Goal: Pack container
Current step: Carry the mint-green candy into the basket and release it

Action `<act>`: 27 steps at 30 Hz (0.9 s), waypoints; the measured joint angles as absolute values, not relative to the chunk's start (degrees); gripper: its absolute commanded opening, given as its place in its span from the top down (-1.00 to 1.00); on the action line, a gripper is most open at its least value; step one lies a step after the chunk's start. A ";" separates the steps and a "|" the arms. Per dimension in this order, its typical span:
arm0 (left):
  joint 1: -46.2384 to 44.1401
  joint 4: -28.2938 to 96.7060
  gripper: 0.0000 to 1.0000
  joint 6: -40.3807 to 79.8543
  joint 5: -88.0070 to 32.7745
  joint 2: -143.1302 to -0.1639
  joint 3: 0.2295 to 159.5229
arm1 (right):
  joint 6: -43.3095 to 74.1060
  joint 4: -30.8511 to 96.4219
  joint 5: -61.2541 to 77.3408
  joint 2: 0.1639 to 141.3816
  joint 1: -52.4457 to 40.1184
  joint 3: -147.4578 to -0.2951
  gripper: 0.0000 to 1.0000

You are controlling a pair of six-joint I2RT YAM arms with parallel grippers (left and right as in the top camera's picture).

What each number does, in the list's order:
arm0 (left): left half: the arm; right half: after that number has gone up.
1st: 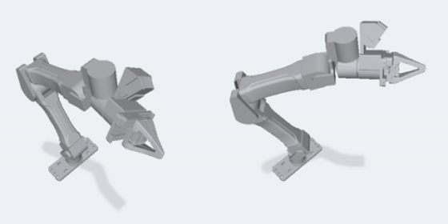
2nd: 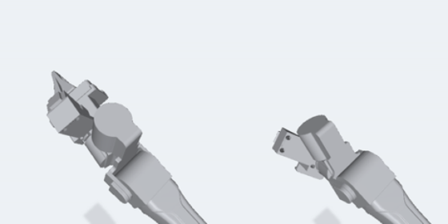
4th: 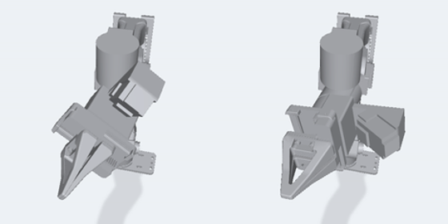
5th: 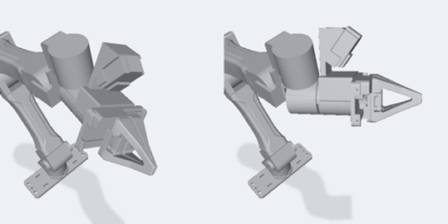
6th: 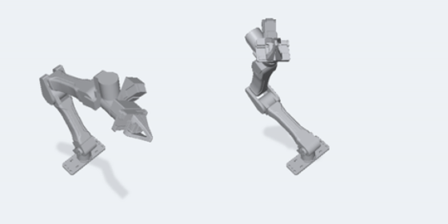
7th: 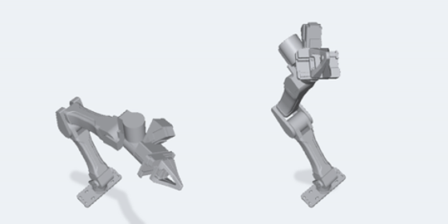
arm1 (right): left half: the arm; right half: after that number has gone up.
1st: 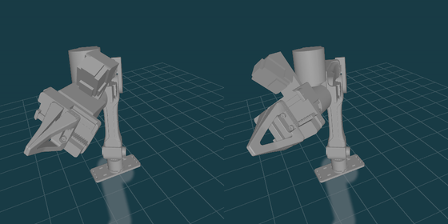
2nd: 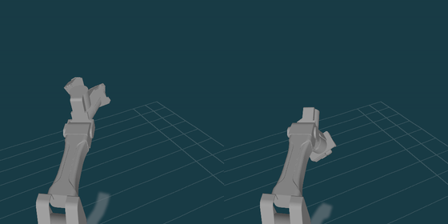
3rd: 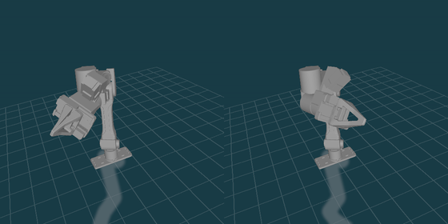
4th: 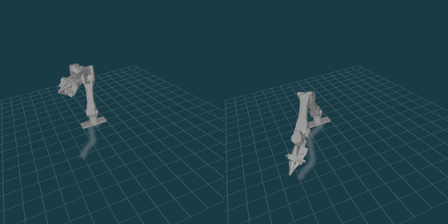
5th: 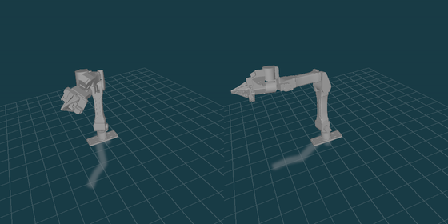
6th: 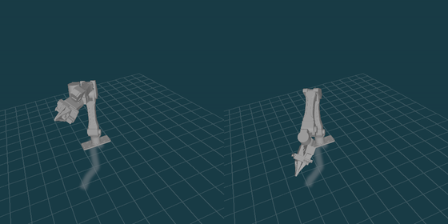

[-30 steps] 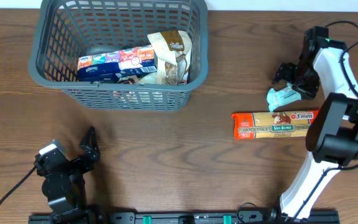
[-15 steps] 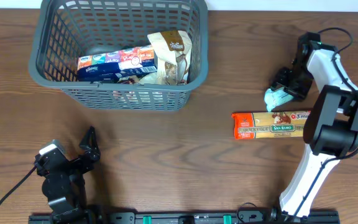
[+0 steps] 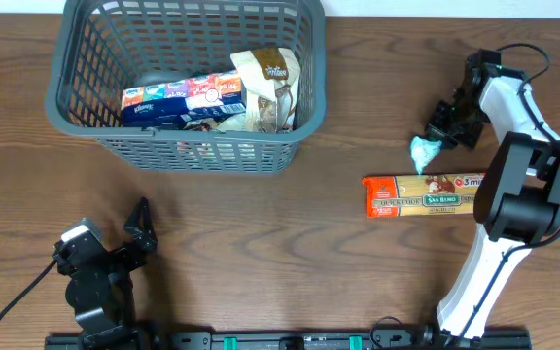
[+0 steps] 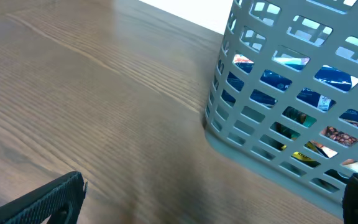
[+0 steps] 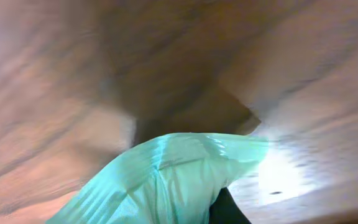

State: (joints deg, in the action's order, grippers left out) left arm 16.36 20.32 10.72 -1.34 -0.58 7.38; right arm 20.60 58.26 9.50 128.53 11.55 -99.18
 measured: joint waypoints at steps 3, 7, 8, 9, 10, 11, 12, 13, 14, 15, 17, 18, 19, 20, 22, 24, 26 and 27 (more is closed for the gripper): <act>16.36 20.32 -0.97 10.72 -1.34 -0.58 7.38 | 20.23 58.37 14.96 128.53 11.55 -102.89 0.97; 16.36 20.32 -0.97 10.72 -1.34 -0.58 7.38 | 18.65 58.04 22.65 127.81 11.05 -109.78 0.97; 16.36 20.34 -0.97 10.72 -1.34 -0.58 7.38 | 18.17 57.98 24.25 127.15 10.63 -111.59 0.97; 16.36 20.34 -0.97 10.72 -1.34 -0.58 7.38 | 17.61 57.95 25.50 126.30 10.09 -113.14 0.98; 16.36 20.32 -0.97 10.72 -1.34 -0.58 7.38 | 16.91 57.69 26.70 125.05 9.21 -115.02 0.97; 16.36 20.34 -0.97 10.72 -1.34 -0.58 7.38 | 16.38 57.39 27.44 123.98 8.43 -116.29 0.98; 16.36 20.34 -0.97 10.72 -1.34 -0.58 7.38 | 15.73 56.99 27.99 122.74 7.42 -117.60 0.98; 16.36 20.32 -0.97 10.72 -1.34 -0.58 7.38 | 14.94 56.18 28.53 121.27 6.13 -118.93 0.97; 16.36 20.34 -0.97 10.72 -1.34 -0.58 7.38 | 14.22 55.42 28.99 119.92 4.89 -119.98 0.98; 16.36 20.34 -0.97 10.72 -1.34 -0.58 7.38 | 13.10 54.33 29.32 118.15 3.18 -121.03 0.97; 16.36 20.34 -0.97 10.72 -1.34 -0.58 7.38 | 11.14 51.68 30.13 114.85 -0.45 -122.41 0.98; 16.36 20.32 -0.97 10.72 -1.34 -0.58 7.38 | 10.11 50.24 30.44 113.16 -2.35 -122.83 0.97; 16.36 20.32 -0.97 10.72 -1.34 -0.58 7.38 | 9.13 48.69 30.70 111.59 -4.36 -122.98 0.97; 16.36 20.32 -0.97 10.72 -1.34 -0.58 7.38 | 8.25 47.35 31.11 110.17 -6.24 -123.11 0.97; 16.36 20.32 -0.97 10.72 -1.34 -0.58 7.38 | 6.33 44.86 31.51 107.68 -10.50 -123.24 0.97; 16.38 20.32 -0.97 10.72 -1.34 -0.58 7.38 | 4.95 43.72 31.64 106.30 -14.06 -123.52 0.97; 16.38 20.34 -0.97 10.72 -1.34 -0.58 7.38 | 4.05 43.48 31.42 105.84 -16.97 -123.70 0.97; 16.36 20.32 -0.97 10.72 -1.34 -0.58 7.38 | 3.70 43.70 31.00 105.80 -18.41 -123.70 0.97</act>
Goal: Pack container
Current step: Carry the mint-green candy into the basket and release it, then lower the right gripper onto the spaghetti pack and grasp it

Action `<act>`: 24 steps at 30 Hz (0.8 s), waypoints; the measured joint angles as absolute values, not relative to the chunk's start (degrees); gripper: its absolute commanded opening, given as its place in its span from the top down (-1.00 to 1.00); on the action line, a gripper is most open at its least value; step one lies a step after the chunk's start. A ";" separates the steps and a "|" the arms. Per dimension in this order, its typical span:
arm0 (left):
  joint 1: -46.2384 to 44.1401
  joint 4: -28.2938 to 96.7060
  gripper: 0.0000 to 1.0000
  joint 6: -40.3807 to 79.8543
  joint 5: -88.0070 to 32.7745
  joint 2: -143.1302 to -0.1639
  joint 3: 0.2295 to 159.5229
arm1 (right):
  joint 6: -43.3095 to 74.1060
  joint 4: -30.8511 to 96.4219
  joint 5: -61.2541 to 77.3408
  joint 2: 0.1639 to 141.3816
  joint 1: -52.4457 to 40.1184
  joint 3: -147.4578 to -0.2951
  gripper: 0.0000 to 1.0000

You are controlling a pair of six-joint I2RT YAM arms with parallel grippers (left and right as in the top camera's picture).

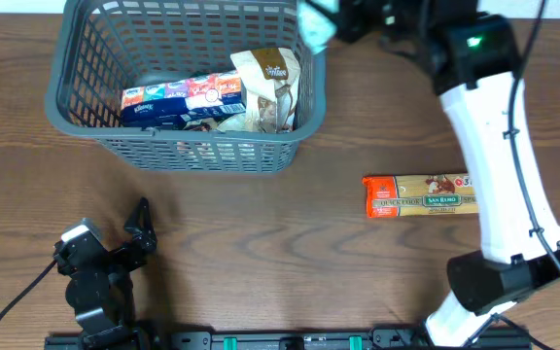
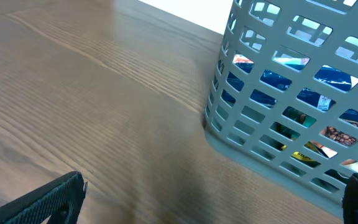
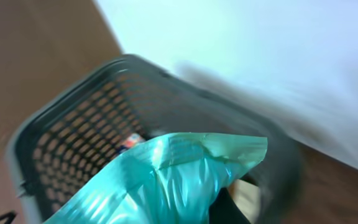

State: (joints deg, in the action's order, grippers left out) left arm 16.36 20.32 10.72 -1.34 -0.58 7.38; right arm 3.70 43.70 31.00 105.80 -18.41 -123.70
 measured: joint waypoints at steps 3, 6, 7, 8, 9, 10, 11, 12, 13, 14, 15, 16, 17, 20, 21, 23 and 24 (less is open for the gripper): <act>16.36 20.32 -0.97 10.72 -1.34 -0.58 7.38 | 2.61 45.01 30.06 106.52 -21.41 -123.70 -0.51; 16.36 20.32 -0.97 10.72 -1.34 -0.58 7.38 | 1.83 45.47 29.45 107.72 -23.35 -123.70 -0.99; 16.38 20.32 -0.97 10.72 -1.34 -0.58 7.38 | 1.67 45.58 29.06 107.98 -23.70 -123.70 -0.98; 16.36 20.34 -0.97 10.72 -1.34 -0.58 7.38 | 1.48 45.76 28.51 108.18 -23.88 -123.68 -0.98; 16.36 20.32 -0.97 10.72 -1.34 -0.58 7.38 | 1.41 46.17 27.92 108.20 -23.88 -123.68 -0.99; 16.36 20.34 -0.97 10.72 -1.34 -0.58 7.38 | 1.26 46.72 27.14 108.20 -23.79 -123.68 -0.99; 16.36 20.34 -0.97 10.72 -1.34 -0.58 7.38 | 1.43 47.66 26.15 108.07 -23.49 -123.68 -0.99; 16.36 20.34 -0.97 10.72 -1.34 -0.58 7.38 | 1.87 49.08 24.73 107.92 -23.03 -123.68 -0.98; 16.36 20.34 -0.97 10.72 -1.34 -0.58 7.38 | 2.59 50.63 23.22 107.72 -22.41 -123.68 -0.98; 16.38 20.32 -0.97 10.72 -1.34 -0.58 7.38 | 2.98 52.18 21.91 107.57 -21.82 -123.68 -0.99; 16.36 20.32 -0.97 10.72 -1.34 -0.58 7.38 | 4.01 53.95 20.12 107.28 -20.95 -123.68 -0.99; 16.36 20.32 -0.97 10.72 -1.34 -0.58 7.38 | 5.43 55.96 17.91 106.94 -19.73 -123.68 -0.99; 16.36 20.32 -0.97 10.72 -1.34 -0.58 7.38 | 7.25 58.11 15.42 106.43 -18.20 -123.66 -0.98; 16.38 20.32 -0.97 10.72 -1.34 -0.58 7.38 | 13.17 63.79 9.10 104.73 -14.09 -123.63 -0.98; 16.36 20.32 -0.97 10.72 -1.34 -0.58 7.38 | 15.51 66.06 7.20 104.05 -12.73 -123.63 -0.98; 16.36 20.32 -0.97 10.72 -1.34 -0.58 7.38 | 20.80 70.61 4.03 102.63 -9.56 -123.63 -0.98; 16.36 20.32 -0.97 10.72 -1.34 -0.58 7.38 | 22.70 72.12 3.22 102.10 -8.25 -123.63 -0.99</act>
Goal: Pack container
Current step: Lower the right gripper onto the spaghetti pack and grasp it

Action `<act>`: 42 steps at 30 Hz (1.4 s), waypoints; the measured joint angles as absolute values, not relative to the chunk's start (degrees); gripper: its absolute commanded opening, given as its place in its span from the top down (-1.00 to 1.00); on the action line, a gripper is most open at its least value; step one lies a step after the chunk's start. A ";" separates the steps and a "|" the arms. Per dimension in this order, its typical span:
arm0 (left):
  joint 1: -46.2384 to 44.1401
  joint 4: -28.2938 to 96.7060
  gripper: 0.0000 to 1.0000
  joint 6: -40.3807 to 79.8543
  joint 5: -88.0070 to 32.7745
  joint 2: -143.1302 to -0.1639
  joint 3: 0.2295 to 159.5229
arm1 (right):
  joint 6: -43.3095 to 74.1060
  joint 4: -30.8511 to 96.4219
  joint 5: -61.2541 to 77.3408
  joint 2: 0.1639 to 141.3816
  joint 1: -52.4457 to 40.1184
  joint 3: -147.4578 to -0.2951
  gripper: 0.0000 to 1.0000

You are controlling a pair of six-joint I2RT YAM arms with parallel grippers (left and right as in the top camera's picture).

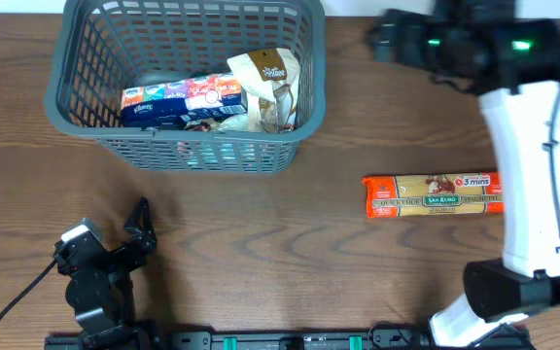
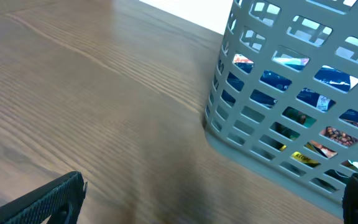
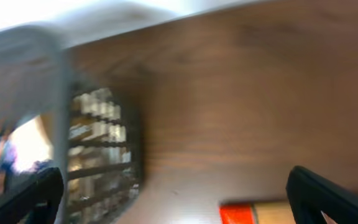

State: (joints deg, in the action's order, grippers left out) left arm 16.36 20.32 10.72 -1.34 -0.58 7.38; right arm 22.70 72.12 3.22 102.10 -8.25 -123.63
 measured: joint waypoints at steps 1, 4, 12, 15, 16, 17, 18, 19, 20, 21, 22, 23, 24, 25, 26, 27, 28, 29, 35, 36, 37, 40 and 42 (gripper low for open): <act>16.36 20.32 -0.97 10.72 -1.34 -0.58 7.38 | 24.95 73.41 2.52 101.58 -6.48 -123.63 -0.98; 16.36 20.32 -0.97 10.72 -1.34 -0.58 7.38 | 28.69 76.20 2.35 101.08 -2.26 -123.66 -0.99; 16.36 20.32 -0.97 10.72 -1.34 -0.58 7.38 | 37.87 82.54 1.58 100.97 4.95 -119.96 -0.98; 16.36 20.32 -0.97 10.72 -1.37 -0.58 7.38 | 41.74 79.53 1.26 100.86 6.74 -113.73 -0.99; 16.36 20.32 -0.97 10.72 -1.34 -0.58 7.38 | 42.70 77.78 1.19 100.86 7.14 -111.18 -0.98; 16.36 20.34 -0.97 10.72 -1.37 -0.58 7.38 | 43.62 75.79 1.04 100.86 7.53 -108.38 -0.99; 16.38 20.32 -0.97 10.72 -1.34 -0.58 7.38 | 44.25 73.84 1.02 100.86 7.75 -106.04 -0.98; 16.36 20.34 -0.97 10.72 -1.34 -0.58 7.38 | 44.84 71.50 1.02 100.86 7.92 -103.04 -0.99; 16.36 20.32 -0.97 10.72 -1.34 -0.58 7.35 | 45.15 69.71 1.02 100.86 8.08 -100.86 -0.99; 16.38 20.32 -0.97 10.72 -1.34 -0.58 7.38 | 45.56 67.35 1.06 100.86 8.08 -97.62 -0.98; 16.38 20.34 -0.97 10.72 -1.34 -0.58 7.38 | 45.98 65.71 1.04 100.88 8.08 -94.80 -0.98; 16.38 20.34 -0.97 10.72 -1.34 -0.58 7.38 | 46.11 65.17 1.06 100.88 8.08 -93.67 -0.98; 16.36 20.32 -0.97 10.72 -1.34 -0.58 7.38 | 46.33 63.90 1.04 100.88 8.08 -91.64 -0.98; 16.36 20.32 -0.97 10.72 -1.34 -0.58 7.38 | 46.54 63.13 1.06 100.88 8.08 -90.02 -0.99; 16.38 20.34 -0.97 10.72 -1.37 -0.58 7.38 | 46.78 62.39 1.08 100.88 8.08 -88.53 -0.99; 16.36 20.32 -0.97 10.72 -1.34 -0.58 7.38 | 47.18 61.65 1.08 100.88 8.08 -86.80 -0.98; 16.36 20.32 -0.97 10.72 -1.34 -0.58 7.38 | 47.51 61.25 1.13 100.88 8.08 -85.62 -0.98; 16.36 20.32 -0.97 10.72 -1.34 -0.58 7.38 | 47.81 60.66 1.30 100.88 8.08 -84.20 -0.97; 16.36 20.34 -0.97 10.72 -1.34 -0.58 7.38 | 50.78 55.31 4.29 100.88 8.08 -74.30 -0.94; 16.38 20.34 -0.97 10.72 -1.34 -0.58 7.38 | 51.51 55.00 4.80 100.88 8.08 -72.90 -0.93; 16.36 20.34 -0.97 10.72 -1.34 -0.58 7.38 | 52.25 54.98 5.21 100.88 8.08 -71.68 -0.92; 16.36 20.34 -0.97 10.72 -1.37 -0.58 7.38 | 54.37 55.31 5.89 100.88 8.08 -69.01 -0.92; 16.36 20.32 -0.97 10.72 -1.34 -0.58 7.38 | 55.40 56.36 6.13 100.88 8.08 -68.23 -0.92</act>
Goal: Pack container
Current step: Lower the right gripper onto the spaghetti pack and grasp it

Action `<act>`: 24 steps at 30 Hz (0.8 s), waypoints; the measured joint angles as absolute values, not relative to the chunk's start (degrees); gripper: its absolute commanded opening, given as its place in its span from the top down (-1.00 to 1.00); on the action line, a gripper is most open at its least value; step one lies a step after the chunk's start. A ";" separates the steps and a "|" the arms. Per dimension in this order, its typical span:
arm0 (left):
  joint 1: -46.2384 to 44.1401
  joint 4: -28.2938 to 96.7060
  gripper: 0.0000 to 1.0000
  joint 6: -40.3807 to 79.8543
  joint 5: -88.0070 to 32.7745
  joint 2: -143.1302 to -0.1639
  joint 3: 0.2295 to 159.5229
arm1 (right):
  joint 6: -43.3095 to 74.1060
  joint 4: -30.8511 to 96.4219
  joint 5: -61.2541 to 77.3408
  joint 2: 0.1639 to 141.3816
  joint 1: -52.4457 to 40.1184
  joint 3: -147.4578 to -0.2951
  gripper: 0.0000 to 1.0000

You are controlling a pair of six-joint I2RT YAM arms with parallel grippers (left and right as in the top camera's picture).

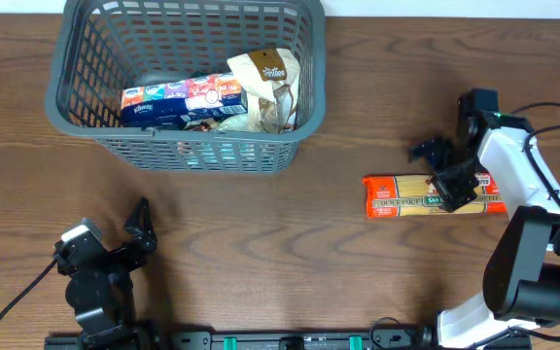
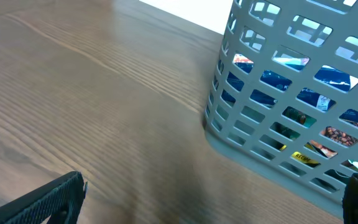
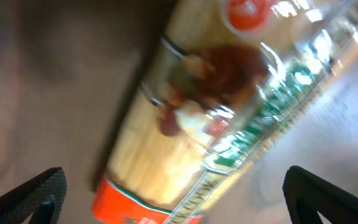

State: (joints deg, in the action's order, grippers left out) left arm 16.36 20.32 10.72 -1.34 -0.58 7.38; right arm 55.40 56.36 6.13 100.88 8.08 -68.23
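A grey mesh basket (image 1: 163, 146) stands at the back left, holding a blue tissue pack (image 1: 178, 100) and a brown-and-white bag (image 1: 265, 87). Through its holes in the left wrist view a bit of teal packet shows low down. An orange spaghetti pack (image 1: 402, 196) lies flat on the right. My right gripper (image 1: 442, 170) hangs open just over that pack's right half; in its wrist view the pack (image 3: 216, 106) fills the space between the fingers (image 3: 180, 205). My left gripper (image 1: 139, 231) rests open at the front left (image 2: 197, 205), holding nothing.
Brown wooden table (image 1: 261, 253). The basket's wall (image 2: 272, 124) rises ahead and to the right of my left gripper. The right arm's white links (image 1: 518, 165) reach along the table's right edge.
My right gripper was open up beside the basket's far right corner; now it is down over the spaghetti pack, still open. The left arm has not moved.
My right gripper was shut on a teal packet on the table beside the spaghetti. Then it held the packet over the basket's far right corner. Then it was open and empty, with teal showing inside the basket. Now it hangs over the spaghetti pack.
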 measured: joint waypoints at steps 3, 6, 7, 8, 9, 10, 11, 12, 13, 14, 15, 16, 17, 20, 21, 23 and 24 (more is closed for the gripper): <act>16.36 20.32 -0.97 10.72 -1.34 -0.58 7.38 | 56.95 58.63 6.39 100.88 8.08 -68.05 -0.93; 16.36 20.34 -0.97 10.72 -1.34 -0.58 7.38 | 57.89 59.40 6.26 100.88 8.08 -68.05 -0.95; 16.36 20.32 -0.97 10.72 -1.34 -0.58 7.38 | 58.13 59.40 5.93 100.88 8.08 -68.05 -0.95; 16.36 20.32 -0.97 10.72 -1.34 -0.58 7.38 | 58.22 59.40 5.69 100.88 8.08 -68.05 -0.96; 16.36 20.34 -0.97 10.72 -1.34 -0.58 7.38 | 58.54 59.22 5.21 100.88 8.08 -67.90 -0.96; 16.36 20.34 -0.97 10.72 -1.34 -0.58 7.38 | 58.72 58.89 4.82 100.88 8.08 -67.59 -0.96; 16.36 20.34 -0.97 10.72 -1.34 -0.58 7.38 | 58.92 58.17 4.40 100.86 8.08 -67.02 -0.95; 16.36 20.34 -0.97 10.72 -1.34 -0.58 7.38 | 59.07 57.08 4.12 100.86 8.08 -66.19 -0.95; 16.36 20.34 -0.97 10.72 -1.34 -0.58 7.38 | 59.27 55.77 3.90 100.86 8.08 -65.19 -0.95; 16.36 20.34 -0.97 10.72 -1.34 -0.58 7.35 | 59.44 54.65 3.77 100.86 8.08 -64.18 -0.94; 16.38 20.32 -0.97 10.72 -1.34 -0.58 7.38 | 59.51 53.65 3.60 100.86 8.08 -63.18 -0.94; 16.36 20.32 -0.97 10.72 -1.34 -0.58 7.38 | 59.61 52.73 3.44 100.86 8.08 -62.26 -0.93; 16.36 20.32 -0.97 10.72 -1.34 -0.58 7.38 | 59.70 52.27 3.29 100.86 8.08 -61.67 -0.93; 16.36 20.34 -0.97 10.72 -1.34 -0.58 7.38 | 59.72 51.09 2.79 100.86 8.08 -61.19 -0.93; 16.36 20.32 -0.97 10.72 -1.34 -0.58 7.38 | 59.72 50.72 2.50 100.86 8.08 -61.19 -0.93; 16.36 20.32 -0.97 10.72 -1.34 -0.58 7.38 | 59.72 49.69 1.34 100.86 8.08 -61.10 -0.93; 16.38 20.34 -0.97 10.72 -1.34 -0.58 7.38 | 59.72 49.08 0.91 100.86 8.08 -61.04 -0.93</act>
